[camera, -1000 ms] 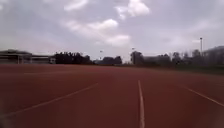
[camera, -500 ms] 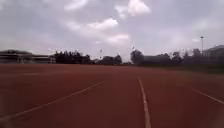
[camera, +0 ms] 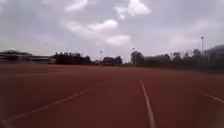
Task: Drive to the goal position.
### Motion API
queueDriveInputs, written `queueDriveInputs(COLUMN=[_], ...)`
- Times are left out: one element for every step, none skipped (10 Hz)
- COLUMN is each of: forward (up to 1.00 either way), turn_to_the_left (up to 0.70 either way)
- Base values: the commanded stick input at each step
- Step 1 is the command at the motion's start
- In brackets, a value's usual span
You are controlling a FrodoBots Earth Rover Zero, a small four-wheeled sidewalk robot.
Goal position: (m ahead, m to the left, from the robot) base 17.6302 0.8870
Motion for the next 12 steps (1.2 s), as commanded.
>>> queueDriveInputs(forward=[0.45, 0.45, 0.45, 0.45, 0.45, 0.45, 0.45, 0.45, 0.45, 0.45, 0.45, 0.45], turn_to_the_left=[0.0, 0.0, 0.0, 0.0, 0.0, 0.0, 0.0, 0.0, 0.0, 0.0, 0.0, 0.0])
